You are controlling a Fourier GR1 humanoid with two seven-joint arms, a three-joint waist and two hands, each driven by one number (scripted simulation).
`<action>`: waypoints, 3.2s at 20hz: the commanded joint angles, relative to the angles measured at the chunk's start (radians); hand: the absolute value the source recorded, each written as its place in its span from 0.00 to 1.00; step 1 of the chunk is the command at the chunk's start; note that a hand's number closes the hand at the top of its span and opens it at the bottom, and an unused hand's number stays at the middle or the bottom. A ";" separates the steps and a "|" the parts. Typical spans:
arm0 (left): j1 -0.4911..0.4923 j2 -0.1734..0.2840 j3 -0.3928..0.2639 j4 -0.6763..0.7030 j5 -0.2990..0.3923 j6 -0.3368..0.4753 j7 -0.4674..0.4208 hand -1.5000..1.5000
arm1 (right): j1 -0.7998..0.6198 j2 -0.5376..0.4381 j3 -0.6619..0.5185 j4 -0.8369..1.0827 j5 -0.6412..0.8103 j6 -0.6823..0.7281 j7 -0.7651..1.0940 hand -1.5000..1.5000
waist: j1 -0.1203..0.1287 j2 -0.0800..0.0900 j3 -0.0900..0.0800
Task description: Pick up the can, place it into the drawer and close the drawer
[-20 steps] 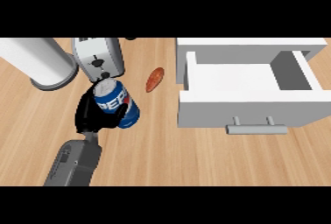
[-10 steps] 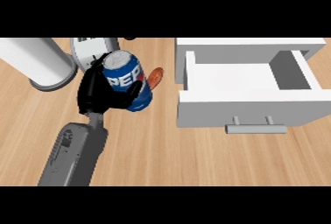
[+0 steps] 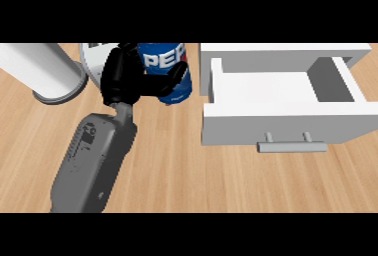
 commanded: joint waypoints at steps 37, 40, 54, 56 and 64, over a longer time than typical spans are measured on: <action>-0.706 -0.009 -0.308 0.785 0.468 0.302 -0.207 1.00 | -0.053 0.020 0.101 -0.034 0.057 -0.050 0.017 0.00 | -0.051 0.011 0.001; -0.736 -0.009 -0.348 0.800 0.524 0.310 -0.209 1.00 | -0.078 0.015 0.086 -0.001 0.066 -0.045 0.021 0.00 | -0.054 0.012 0.001; -0.732 -0.009 -0.492 0.916 0.631 0.370 -0.274 0.00 | -0.081 -0.001 0.083 -0.020 0.036 -0.045 0.052 0.00 | -0.075 0.018 0.002; -0.703 -0.009 -0.519 0.901 0.654 0.406 -0.288 0.00 | -0.122 -0.016 0.096 -0.046 0.064 -0.082 0.078 0.00 | -0.075 0.020 0.001; -0.702 -0.009 -0.548 0.893 0.733 0.441 -0.326 0.00 | -0.121 -0.038 0.081 -0.024 0.049 -0.045 0.062 0.00 | -0.086 0.023 0.001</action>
